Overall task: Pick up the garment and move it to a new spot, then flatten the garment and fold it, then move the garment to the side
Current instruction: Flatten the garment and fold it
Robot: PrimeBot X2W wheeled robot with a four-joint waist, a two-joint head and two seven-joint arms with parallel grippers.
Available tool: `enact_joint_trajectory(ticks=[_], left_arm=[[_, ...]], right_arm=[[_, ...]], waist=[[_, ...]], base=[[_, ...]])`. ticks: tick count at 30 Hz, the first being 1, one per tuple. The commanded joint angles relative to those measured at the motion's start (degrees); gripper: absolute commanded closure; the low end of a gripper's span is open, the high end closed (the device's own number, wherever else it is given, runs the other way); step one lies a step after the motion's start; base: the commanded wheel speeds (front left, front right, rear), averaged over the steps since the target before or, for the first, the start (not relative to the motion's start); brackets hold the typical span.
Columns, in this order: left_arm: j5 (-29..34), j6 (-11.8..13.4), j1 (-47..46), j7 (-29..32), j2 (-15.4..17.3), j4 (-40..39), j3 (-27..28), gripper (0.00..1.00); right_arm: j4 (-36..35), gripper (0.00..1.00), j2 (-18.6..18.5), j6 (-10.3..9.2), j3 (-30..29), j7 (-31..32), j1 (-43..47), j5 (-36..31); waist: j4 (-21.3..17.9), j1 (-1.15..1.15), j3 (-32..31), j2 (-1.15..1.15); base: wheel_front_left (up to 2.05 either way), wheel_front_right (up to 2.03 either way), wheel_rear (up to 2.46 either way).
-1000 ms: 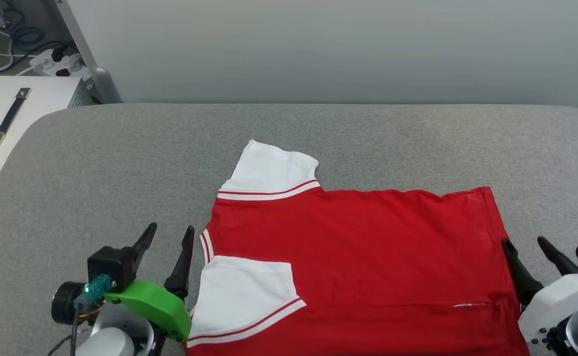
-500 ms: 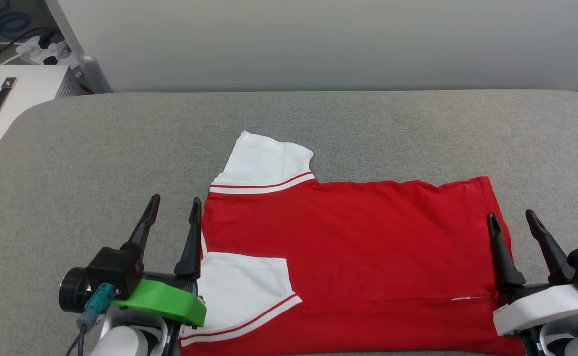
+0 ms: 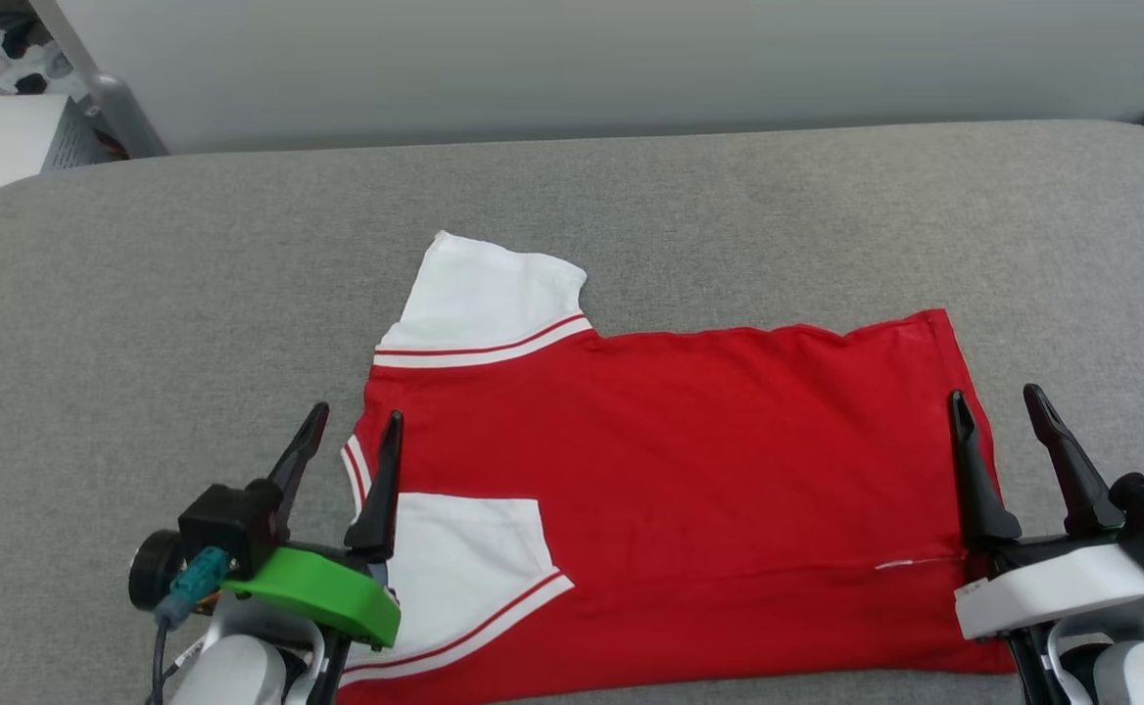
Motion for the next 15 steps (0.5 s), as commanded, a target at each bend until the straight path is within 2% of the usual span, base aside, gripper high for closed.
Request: enact_joint_trajectory(ticks=[1,4,8,9,15], left_arm=[[0.03,-0.80,-2.52,0.25,0.39,0.93,0.28,0.00],[0.31,-2.05,-6.46,4.18,2.41,2.47,-0.38,0.00],[0.45,-4.12,-14.74,13.09,6.27,3.65,-2.11,0.00],[-1.81,-5.32,-22.66,21.10,8.64,4.66,-3.43,0.00],[-6.03,-6.00,-36.81,37.28,14.20,9.88,-10.11,0.00]], right_arm=[[-0.52,0.00,0.53,-0.05,0.09,-0.34,-1.25,-0.42],[-1.24,0.00,0.81,-0.05,0.41,-0.24,-2.16,-0.62],[-2.20,0.00,1.28,-0.05,0.75,-0.13,-3.50,-0.86],[-2.84,0.00,1.63,-0.05,1.10,-0.09,-4.59,-1.13],[-2.86,0.00,2.19,-0.05,2.21,-0.47,-7.08,-1.10]], waist=[[-2.20,0.00,2.74,0.00],[-3.58,0.00,5.10,0.00],[-5.36,0.00,8.62,0.00],[-6.55,0.00,11.16,0.00],[-9.30,0.00,14.85,0.00]], base=[[0.00,0.00,0.00],[0.00,0.00,0.00],[0.00,0.00,0.00],[0.00,0.00,0.00],[0.00,0.00,0.00]])
